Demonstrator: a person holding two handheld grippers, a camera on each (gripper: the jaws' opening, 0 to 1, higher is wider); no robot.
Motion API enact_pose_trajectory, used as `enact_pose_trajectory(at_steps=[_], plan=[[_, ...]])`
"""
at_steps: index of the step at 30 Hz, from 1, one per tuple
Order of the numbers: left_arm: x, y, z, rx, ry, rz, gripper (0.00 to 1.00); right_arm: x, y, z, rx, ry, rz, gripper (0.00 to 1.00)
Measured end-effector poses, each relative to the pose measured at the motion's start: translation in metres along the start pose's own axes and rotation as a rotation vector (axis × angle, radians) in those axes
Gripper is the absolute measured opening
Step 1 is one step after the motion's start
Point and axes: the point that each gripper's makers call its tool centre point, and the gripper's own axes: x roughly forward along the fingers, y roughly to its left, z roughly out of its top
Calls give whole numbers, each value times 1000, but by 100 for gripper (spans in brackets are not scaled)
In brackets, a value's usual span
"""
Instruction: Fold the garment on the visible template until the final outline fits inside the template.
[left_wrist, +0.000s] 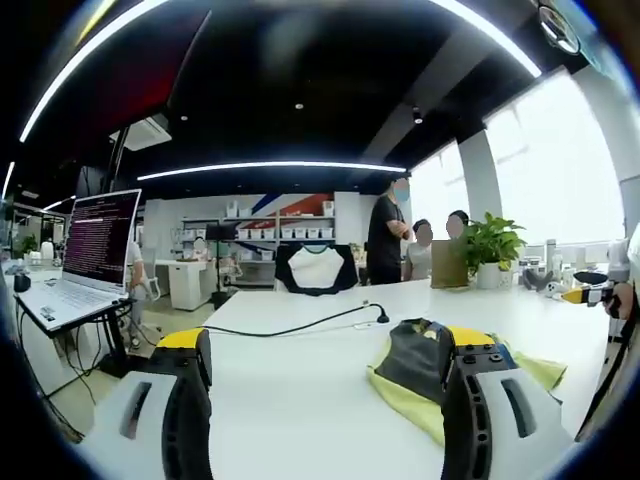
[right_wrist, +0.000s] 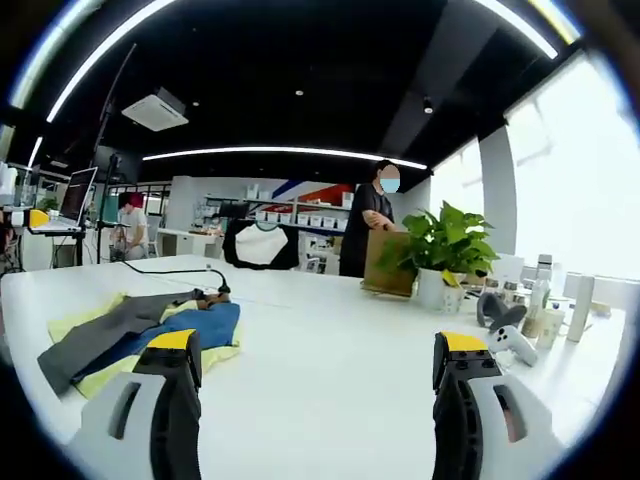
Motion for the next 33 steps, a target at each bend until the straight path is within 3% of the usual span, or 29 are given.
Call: enact_pose_trajectory(at_steps=[17, 27, 33], plan=[[0, 1, -1, 2, -5, 8, 100, -3, -4, -3, 0, 8, -15, 99], [-2, 2, -2, 7, -8, 14, 100, -4, 3, 7, -29, -17, -5, 99], [-4, 5, -3, 25, -5, 28, 100, -4, 20, 15, -75, -30, 51, 99]])
